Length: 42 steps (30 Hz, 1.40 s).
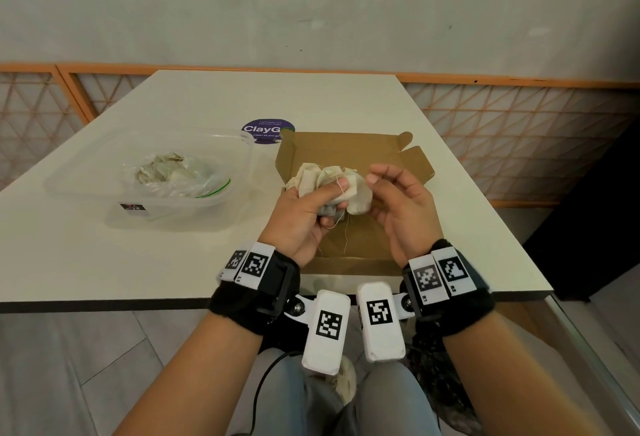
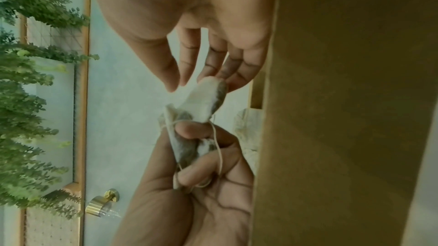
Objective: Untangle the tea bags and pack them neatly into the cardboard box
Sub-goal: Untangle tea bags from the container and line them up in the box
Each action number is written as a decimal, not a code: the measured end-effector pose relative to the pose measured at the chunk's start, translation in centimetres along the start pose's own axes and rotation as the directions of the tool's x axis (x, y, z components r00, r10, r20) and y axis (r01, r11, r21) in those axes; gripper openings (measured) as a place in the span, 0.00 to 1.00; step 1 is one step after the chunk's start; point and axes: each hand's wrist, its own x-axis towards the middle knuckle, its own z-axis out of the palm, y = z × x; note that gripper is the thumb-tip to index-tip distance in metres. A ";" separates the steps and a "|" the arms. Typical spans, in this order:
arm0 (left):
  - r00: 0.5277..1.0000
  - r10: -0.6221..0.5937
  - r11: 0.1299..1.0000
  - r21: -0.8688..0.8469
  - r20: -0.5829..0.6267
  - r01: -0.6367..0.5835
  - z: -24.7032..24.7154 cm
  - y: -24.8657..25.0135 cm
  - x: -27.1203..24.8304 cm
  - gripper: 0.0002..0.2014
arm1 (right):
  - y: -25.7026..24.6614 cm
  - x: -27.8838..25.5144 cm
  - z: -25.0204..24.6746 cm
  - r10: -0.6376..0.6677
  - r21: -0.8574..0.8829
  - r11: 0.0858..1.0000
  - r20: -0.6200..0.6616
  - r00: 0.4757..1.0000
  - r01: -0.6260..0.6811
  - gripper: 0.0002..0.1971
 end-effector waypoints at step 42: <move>0.995 0.082 0.981 0.182 -0.052 -0.071 0.5 -0.5 0.1 0.09 | -0.5 -0.6 0.2 0.051 -0.051 0.998 0.150 0.987 -0.043 0.09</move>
